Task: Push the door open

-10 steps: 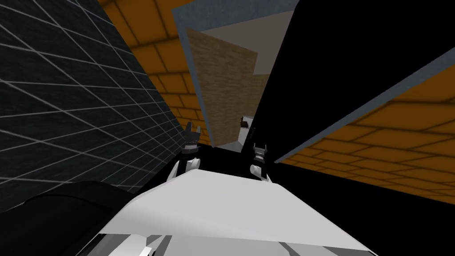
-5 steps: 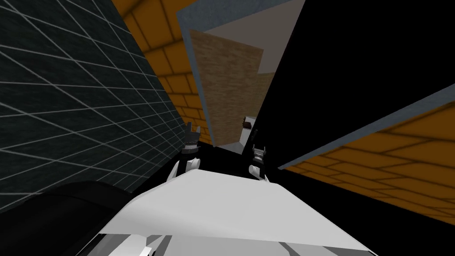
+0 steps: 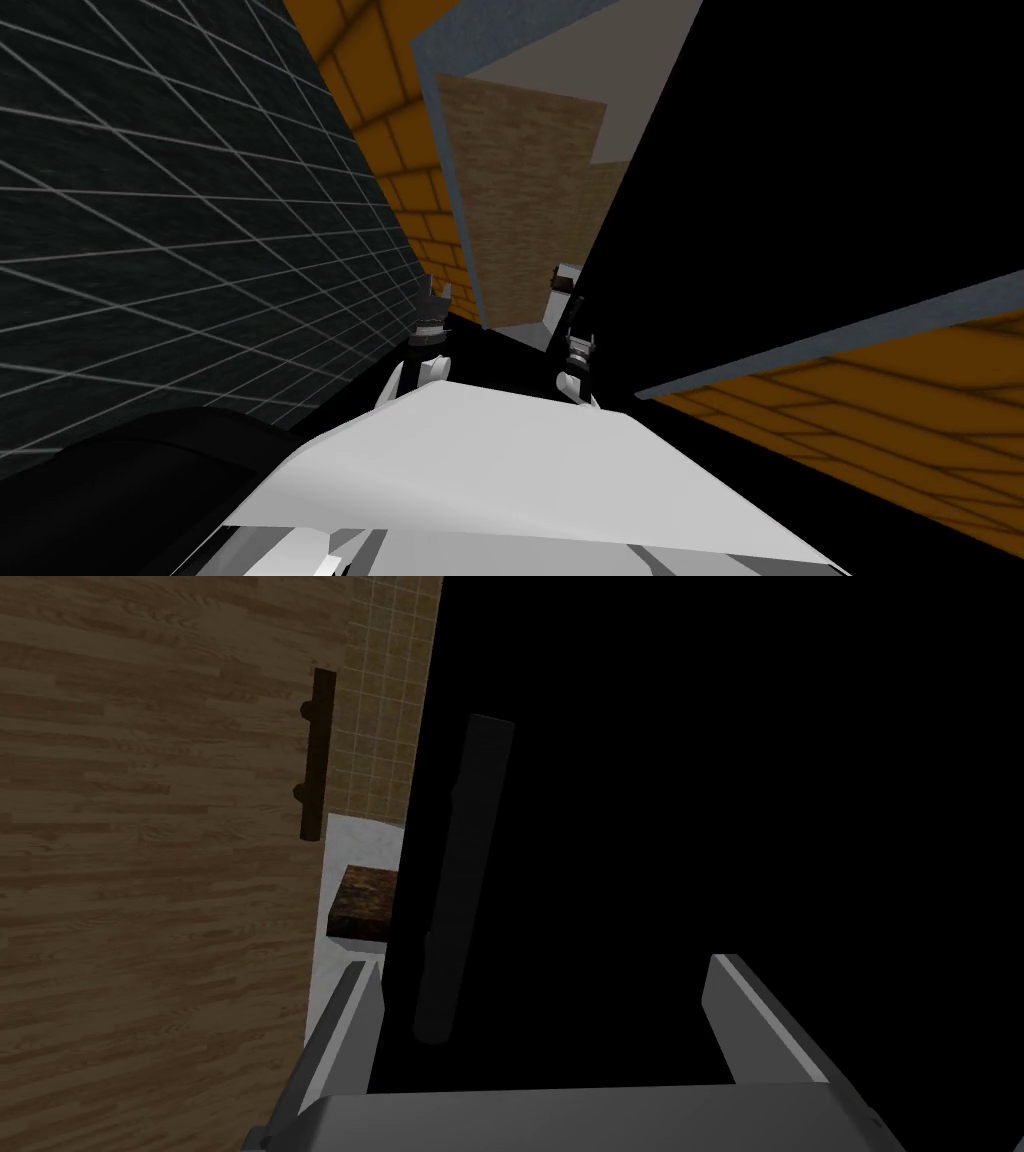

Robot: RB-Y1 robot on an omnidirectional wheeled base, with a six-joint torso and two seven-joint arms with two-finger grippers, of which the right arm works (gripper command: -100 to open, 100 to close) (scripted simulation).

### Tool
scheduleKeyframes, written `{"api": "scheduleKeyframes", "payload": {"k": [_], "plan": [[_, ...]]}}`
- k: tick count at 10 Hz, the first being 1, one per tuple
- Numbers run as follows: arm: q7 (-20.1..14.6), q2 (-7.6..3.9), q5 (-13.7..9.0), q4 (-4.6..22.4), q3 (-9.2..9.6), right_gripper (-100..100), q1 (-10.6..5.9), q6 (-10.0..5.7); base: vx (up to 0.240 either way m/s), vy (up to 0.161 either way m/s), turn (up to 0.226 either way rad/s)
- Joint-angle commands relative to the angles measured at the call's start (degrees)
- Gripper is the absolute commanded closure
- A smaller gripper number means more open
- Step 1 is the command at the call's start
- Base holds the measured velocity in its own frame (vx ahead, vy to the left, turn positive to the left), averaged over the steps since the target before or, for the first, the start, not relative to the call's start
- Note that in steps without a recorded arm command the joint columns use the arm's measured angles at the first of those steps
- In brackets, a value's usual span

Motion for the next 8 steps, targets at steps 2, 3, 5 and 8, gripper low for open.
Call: {"api": "scheduleKeyframes", "payload": {"k": [2, 3, 5, 8], "plan": [[-2.11, 0.77, -1.24, 2.84, -0.16, -100, -0.96, -0.59, 0.033, -0.132, 0.185], [-2.56, 1.0, -1.51, 3.54, -0.2, -100, -1.21, -0.74, 0.033, -0.111, 0.084], [-3.84, 1.7, -2.27, 5.5, -0.28, -100, -1.91, -1.19, 0.032, -0.089, 0.094], [-5.44, 2.62, -3.22, 7.97, -0.4, -100, -2.79, -1.74, 0.011, -0.086, 0.127]]}}
